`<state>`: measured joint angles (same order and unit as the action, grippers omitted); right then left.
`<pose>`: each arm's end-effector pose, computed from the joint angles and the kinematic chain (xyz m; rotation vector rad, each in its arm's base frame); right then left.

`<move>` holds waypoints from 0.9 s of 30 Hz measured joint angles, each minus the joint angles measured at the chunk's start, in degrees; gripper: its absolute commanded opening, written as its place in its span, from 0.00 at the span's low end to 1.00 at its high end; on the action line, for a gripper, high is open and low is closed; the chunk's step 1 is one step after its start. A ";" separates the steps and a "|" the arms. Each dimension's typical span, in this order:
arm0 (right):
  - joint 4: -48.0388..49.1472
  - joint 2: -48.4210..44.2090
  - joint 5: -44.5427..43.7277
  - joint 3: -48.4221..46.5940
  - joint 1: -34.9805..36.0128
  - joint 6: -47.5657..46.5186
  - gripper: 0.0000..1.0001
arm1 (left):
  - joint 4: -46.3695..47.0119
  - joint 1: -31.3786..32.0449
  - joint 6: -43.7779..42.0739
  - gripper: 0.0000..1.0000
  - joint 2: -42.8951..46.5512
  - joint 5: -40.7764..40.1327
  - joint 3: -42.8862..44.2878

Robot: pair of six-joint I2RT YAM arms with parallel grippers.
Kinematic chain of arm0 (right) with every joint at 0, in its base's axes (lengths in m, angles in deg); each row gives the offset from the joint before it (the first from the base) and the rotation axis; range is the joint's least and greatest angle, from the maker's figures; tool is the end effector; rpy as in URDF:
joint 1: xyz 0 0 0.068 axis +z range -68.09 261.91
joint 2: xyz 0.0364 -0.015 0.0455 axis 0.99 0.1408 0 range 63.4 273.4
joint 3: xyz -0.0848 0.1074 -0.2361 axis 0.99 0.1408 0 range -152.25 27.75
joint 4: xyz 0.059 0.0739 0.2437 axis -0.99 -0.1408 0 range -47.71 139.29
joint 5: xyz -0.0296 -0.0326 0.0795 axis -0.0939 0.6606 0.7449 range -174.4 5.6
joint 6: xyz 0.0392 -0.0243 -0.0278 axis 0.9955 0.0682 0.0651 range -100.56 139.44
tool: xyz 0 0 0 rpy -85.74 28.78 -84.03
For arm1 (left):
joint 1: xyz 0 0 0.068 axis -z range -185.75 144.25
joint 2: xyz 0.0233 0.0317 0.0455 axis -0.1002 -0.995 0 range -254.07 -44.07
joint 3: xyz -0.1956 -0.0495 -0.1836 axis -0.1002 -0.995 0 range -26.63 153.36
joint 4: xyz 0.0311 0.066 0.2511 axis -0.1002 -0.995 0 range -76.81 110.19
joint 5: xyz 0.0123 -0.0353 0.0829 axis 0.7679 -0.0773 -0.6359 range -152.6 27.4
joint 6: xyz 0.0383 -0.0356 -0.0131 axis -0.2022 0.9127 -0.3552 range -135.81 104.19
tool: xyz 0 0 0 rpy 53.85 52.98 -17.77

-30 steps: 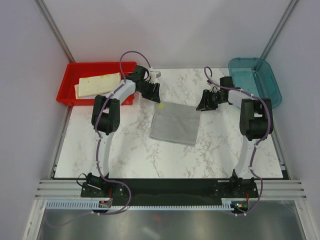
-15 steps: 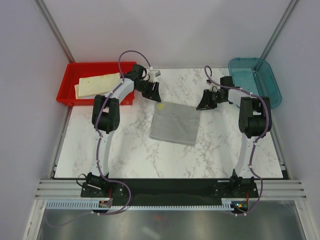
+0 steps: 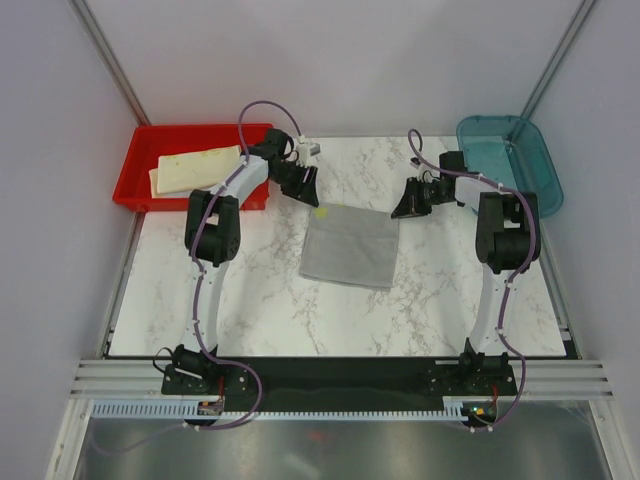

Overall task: Fold and stack the towels
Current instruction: Fold the towel

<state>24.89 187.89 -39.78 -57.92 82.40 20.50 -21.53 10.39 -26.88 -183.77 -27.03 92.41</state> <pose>0.4425 0.0288 0.1356 -0.2321 2.5047 1.0353 0.4933 -0.1644 0.1627 0.8003 2.4458 -0.8502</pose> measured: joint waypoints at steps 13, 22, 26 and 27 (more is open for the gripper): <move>0.00 1.05 1.57 0.00 0.00 -0.46 0.15 | -2.01 0.37 -0.33 0.49 -1.81 1.16 3.21; -0.04 1.05 1.81 -0.31 0.00 -0.46 0.06 | -2.14 0.98 -0.31 0.12 -3.54 3.17 4.55; 0.00 1.05 1.66 -0.50 0.00 -0.46 0.00 | -2.27 0.98 -0.42 0.02 -3.54 3.58 4.55; -0.02 1.05 1.57 -0.50 0.02 -0.46 0.00 | -2.29 0.98 -0.42 0.02 -3.54 3.56 4.55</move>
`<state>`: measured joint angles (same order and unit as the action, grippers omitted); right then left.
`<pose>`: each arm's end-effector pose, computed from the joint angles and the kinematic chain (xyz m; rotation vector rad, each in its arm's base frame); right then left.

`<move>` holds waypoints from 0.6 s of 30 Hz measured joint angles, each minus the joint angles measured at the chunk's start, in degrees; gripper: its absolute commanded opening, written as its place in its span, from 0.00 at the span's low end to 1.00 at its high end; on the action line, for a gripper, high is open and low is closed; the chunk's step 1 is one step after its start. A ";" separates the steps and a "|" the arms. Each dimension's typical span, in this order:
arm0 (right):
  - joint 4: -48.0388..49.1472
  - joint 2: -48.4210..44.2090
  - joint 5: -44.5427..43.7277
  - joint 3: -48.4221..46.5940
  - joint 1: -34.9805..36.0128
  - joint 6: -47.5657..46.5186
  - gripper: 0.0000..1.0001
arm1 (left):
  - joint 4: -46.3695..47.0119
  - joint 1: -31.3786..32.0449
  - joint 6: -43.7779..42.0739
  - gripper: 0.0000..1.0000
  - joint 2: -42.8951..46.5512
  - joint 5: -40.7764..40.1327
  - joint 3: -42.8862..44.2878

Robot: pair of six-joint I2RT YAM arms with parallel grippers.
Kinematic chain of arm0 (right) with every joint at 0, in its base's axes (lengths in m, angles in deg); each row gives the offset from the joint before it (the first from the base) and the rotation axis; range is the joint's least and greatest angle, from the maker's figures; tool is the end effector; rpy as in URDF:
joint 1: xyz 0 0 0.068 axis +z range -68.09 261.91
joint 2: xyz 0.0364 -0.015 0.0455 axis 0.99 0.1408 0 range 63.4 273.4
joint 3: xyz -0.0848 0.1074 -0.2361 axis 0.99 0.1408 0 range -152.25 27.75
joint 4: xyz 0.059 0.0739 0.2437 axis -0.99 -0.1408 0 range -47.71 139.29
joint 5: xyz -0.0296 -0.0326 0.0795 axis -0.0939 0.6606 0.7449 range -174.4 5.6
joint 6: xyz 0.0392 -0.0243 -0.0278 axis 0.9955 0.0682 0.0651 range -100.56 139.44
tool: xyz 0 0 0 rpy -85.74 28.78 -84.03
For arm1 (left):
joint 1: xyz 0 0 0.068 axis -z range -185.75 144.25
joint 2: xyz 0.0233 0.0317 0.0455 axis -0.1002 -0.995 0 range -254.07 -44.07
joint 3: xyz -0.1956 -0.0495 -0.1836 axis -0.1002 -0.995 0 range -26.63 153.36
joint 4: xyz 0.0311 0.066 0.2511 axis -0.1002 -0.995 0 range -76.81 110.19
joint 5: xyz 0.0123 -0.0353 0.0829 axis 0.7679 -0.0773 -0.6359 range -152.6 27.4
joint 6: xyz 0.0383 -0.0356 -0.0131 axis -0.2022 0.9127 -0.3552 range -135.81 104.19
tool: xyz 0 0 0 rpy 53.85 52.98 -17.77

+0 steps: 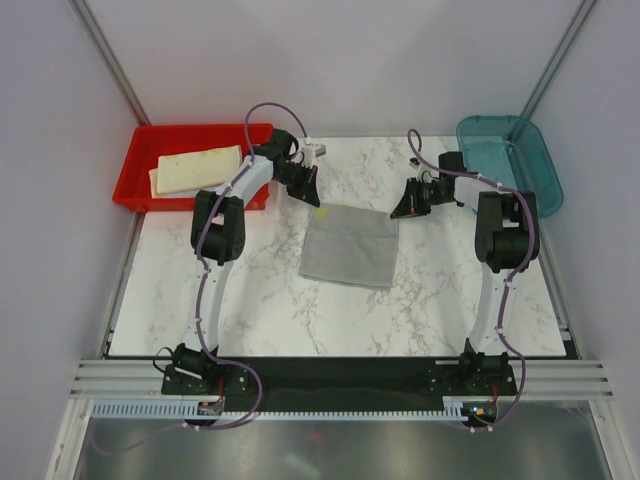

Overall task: Fold and stack the towels
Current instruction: Fold the towel

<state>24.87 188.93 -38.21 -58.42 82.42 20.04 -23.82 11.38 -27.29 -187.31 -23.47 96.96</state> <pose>0.4442 0.0297 0.1309 -0.2461 2.4980 1.0708 0.4975 -0.1769 0.1546 0.8413 2.4344 -0.9408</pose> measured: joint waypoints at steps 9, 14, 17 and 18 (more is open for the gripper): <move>2.56 -6.86 -2.60 4.90 0.02 0.13 0.00 | 0.37 0.00 0.02 0.02 3.78 0.00 -2.40; 6.08 -15.26 -3.28 10.78 0.79 0.37 0.00 | 1.44 0.02 0.02 0.02 10.75 0.02 -8.55; 7.93 -19.98 -3.87 14.80 1.33 0.92 0.00 | 2.64 0.04 0.02 0.02 14.67 0.02 -12.68; 8.35 -20.98 -4.07 15.87 1.51 0.96 0.00 | 2.97 0.04 0.04 0.02 15.91 0.02 -14.21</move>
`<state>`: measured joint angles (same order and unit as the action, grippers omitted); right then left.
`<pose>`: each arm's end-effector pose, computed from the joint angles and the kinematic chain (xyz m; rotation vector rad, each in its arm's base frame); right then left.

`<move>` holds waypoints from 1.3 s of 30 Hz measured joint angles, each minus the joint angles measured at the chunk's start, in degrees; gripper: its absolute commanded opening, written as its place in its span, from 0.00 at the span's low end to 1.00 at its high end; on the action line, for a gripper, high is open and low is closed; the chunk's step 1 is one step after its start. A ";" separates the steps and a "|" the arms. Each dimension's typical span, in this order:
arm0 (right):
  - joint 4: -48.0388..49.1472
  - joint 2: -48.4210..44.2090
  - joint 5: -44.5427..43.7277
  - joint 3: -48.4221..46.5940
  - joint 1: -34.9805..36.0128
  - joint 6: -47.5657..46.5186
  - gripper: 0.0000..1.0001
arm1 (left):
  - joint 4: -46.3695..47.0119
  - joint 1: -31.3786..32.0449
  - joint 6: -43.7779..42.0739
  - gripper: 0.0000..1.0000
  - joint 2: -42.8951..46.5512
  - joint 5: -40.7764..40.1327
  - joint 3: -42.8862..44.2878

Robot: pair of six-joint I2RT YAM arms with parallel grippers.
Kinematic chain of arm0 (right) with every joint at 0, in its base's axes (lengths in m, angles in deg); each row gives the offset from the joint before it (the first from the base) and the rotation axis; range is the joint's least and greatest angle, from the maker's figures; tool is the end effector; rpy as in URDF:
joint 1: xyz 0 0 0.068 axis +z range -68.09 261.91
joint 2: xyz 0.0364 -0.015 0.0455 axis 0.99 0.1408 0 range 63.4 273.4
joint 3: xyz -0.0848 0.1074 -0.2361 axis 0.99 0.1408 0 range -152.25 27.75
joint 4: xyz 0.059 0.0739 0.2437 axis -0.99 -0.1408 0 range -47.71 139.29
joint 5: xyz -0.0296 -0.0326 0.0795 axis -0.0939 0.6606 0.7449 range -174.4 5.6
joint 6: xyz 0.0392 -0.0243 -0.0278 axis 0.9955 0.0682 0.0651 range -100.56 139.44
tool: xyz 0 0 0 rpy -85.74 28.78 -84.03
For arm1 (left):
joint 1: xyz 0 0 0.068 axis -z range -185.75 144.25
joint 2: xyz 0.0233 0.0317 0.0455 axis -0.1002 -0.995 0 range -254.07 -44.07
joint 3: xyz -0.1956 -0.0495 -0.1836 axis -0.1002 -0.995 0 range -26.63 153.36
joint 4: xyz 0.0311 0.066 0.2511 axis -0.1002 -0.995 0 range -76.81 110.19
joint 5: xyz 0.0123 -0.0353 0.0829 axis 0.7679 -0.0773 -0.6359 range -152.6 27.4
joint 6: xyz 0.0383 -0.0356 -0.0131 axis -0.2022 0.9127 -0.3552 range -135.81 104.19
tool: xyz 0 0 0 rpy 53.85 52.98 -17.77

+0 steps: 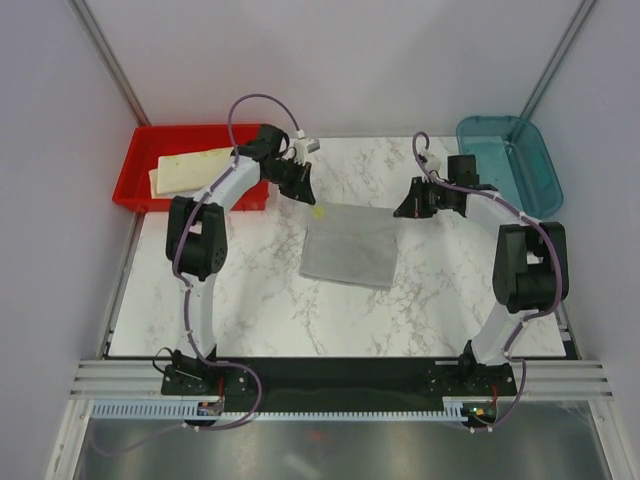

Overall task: Fold and stack the towels
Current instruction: Fold the towel

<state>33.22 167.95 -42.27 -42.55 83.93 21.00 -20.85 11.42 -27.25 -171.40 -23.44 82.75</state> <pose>0.3856 0.0375 0.2035 -0.3322 2.3219 0.9206 0.4558 -0.1644 0.2179 0.8537 2.3525 -0.9194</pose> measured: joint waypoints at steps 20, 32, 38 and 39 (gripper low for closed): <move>7.23 -14.78 -4.50 13.66 3.02 4.09 0.00 | 10.05 0.55 2.71 0.02 16.15 0.42 -23.89; 24.68 -16.37 -7.52 23.02 3.02 -0.17 0.00 | 15.13 0.55 4.11 0.02 12.17 -0.04 -18.12; 28.59 -18.43 -8.35 24.35 3.02 -1.86 0.00 | 16.50 0.55 4.17 0.02 12.37 -0.17 -19.12; 28.79 -19.04 -8.31 24.76 3.02 -1.97 0.00 | 16.72 0.55 4.20 0.02 12.52 -0.28 -19.78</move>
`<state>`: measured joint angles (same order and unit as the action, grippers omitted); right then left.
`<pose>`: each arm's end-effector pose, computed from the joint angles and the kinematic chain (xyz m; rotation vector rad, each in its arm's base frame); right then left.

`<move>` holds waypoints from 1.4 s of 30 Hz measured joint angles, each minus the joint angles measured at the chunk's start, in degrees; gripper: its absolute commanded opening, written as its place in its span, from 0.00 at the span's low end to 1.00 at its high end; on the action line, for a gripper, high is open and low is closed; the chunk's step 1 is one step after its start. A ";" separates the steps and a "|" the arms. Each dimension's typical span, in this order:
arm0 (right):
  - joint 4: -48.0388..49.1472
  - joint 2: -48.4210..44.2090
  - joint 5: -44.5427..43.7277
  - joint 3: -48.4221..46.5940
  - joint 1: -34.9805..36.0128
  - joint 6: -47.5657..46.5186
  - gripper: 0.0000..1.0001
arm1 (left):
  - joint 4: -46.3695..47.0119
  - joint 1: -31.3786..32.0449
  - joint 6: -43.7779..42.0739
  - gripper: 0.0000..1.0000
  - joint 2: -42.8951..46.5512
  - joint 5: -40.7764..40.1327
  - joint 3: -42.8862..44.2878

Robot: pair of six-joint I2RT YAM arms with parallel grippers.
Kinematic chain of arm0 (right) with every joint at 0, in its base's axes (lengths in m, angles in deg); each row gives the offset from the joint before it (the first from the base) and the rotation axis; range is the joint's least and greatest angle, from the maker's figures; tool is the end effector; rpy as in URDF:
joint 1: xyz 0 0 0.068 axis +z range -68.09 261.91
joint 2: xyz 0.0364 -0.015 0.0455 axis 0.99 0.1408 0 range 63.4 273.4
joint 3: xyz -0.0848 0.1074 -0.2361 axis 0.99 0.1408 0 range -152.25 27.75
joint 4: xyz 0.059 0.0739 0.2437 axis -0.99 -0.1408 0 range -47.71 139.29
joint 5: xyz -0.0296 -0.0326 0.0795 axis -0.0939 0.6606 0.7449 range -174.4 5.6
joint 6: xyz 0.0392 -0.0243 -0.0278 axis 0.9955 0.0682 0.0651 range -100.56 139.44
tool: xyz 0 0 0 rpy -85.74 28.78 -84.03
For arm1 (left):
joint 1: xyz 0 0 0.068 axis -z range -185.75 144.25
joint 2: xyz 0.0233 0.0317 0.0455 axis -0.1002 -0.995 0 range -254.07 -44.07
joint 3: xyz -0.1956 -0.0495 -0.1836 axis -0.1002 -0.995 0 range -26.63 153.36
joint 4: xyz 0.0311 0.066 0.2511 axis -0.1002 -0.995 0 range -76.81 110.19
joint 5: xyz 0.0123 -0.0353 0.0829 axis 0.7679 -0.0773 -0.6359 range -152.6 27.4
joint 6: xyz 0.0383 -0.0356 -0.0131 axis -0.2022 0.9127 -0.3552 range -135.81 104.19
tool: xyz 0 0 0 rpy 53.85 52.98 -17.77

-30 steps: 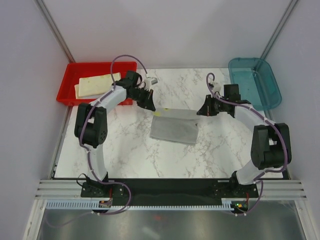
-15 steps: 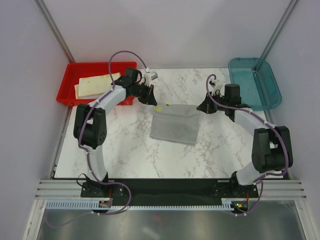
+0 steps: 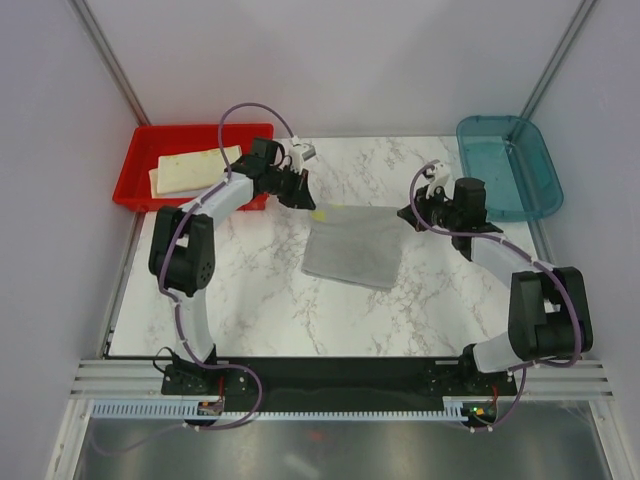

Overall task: Fold and stack the towels
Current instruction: Fold the towel

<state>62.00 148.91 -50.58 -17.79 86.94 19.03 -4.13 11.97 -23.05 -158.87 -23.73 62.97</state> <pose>0.3147 0.0476 0.2179 -0.4621 1.9667 0.6523 0.4162 -0.1565 0.2258 0.8075 2.2309 -0.9060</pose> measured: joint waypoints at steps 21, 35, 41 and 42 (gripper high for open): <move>-6.10 -11.91 -3.85 13.51 5.01 11.47 0.03 | 3.76 0.83 3.63 0.02 12.46 -1.62 -23.26; -13.79 -16.85 -4.63 18.27 5.35 20.72 0.09 | 4.76 3.02 7.08 0.08 19.12 -2.01 -30.42; -15.82 -17.94 -5.31 21.27 5.51 24.74 0.26 | 3.21 4.98 8.13 0.28 19.06 -5.84 -31.32; -16.70 -18.27 -5.86 21.27 5.51 25.16 0.35 | 3.08 5.14 8.26 0.34 19.06 -6.75 -31.45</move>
<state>45.30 130.64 -56.44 3.48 92.45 44.19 -1.05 17.10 -14.79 -139.81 -30.48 31.52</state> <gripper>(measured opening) 0.239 0.262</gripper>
